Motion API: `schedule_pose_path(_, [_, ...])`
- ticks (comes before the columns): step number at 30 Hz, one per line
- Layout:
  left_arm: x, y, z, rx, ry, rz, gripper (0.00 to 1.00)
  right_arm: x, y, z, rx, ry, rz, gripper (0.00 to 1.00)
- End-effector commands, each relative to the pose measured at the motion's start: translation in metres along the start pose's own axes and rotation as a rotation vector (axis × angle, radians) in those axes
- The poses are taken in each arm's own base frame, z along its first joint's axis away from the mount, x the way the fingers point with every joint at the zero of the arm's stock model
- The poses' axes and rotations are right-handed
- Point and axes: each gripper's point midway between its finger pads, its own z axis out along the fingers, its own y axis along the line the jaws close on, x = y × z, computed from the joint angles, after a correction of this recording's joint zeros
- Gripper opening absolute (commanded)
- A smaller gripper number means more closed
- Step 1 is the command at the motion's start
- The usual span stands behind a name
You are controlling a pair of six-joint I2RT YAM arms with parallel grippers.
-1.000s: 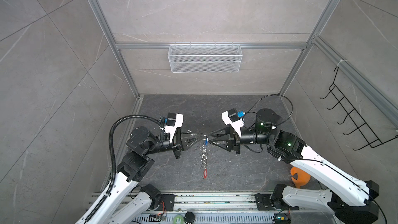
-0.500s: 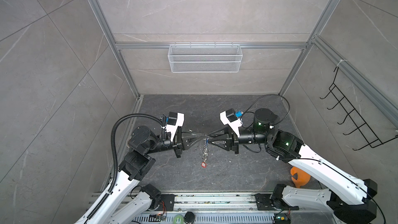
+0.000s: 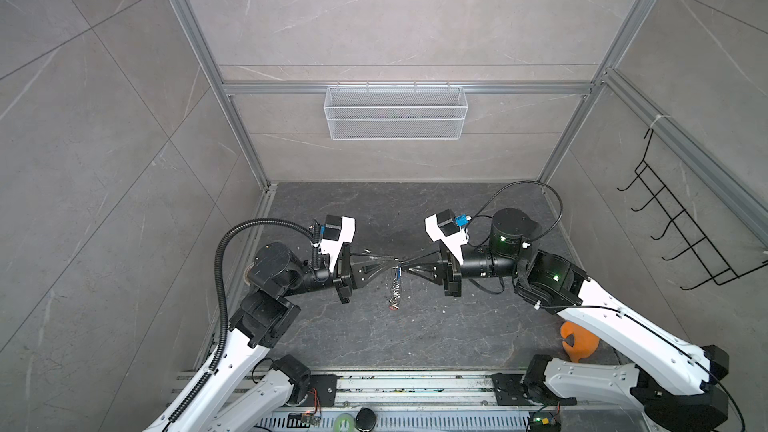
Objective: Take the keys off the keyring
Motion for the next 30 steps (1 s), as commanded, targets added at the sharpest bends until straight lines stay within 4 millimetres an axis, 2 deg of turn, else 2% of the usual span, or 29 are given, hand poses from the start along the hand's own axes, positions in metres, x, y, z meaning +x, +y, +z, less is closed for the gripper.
schedule_pose_path(1, [-0.021, -0.011, -0.002, 0.03, -0.073, 0.052, 0.0, -0.008, 0.004, -0.001, -0.004, -0.007, -0.018, 0.0])
schedule_pose_path(15, [-0.043, -0.002, -0.002, -0.003, -0.202, 0.007, 0.0, 0.013, 0.005, 0.011, 0.022, 0.082, -0.056, 0.0])
schedule_pose_path(21, [-0.04, 0.004, 0.001, -0.001, -0.204, -0.018, 0.0, 0.014, 0.006, 0.021, 0.024, 0.072, -0.06, 0.0])
schedule_pose_path(30, [-0.033, 0.009, 0.002, -0.012, -0.211, -0.037, 0.0, 0.006, 0.004, 0.03, 0.022, -0.023, -0.048, 0.0])
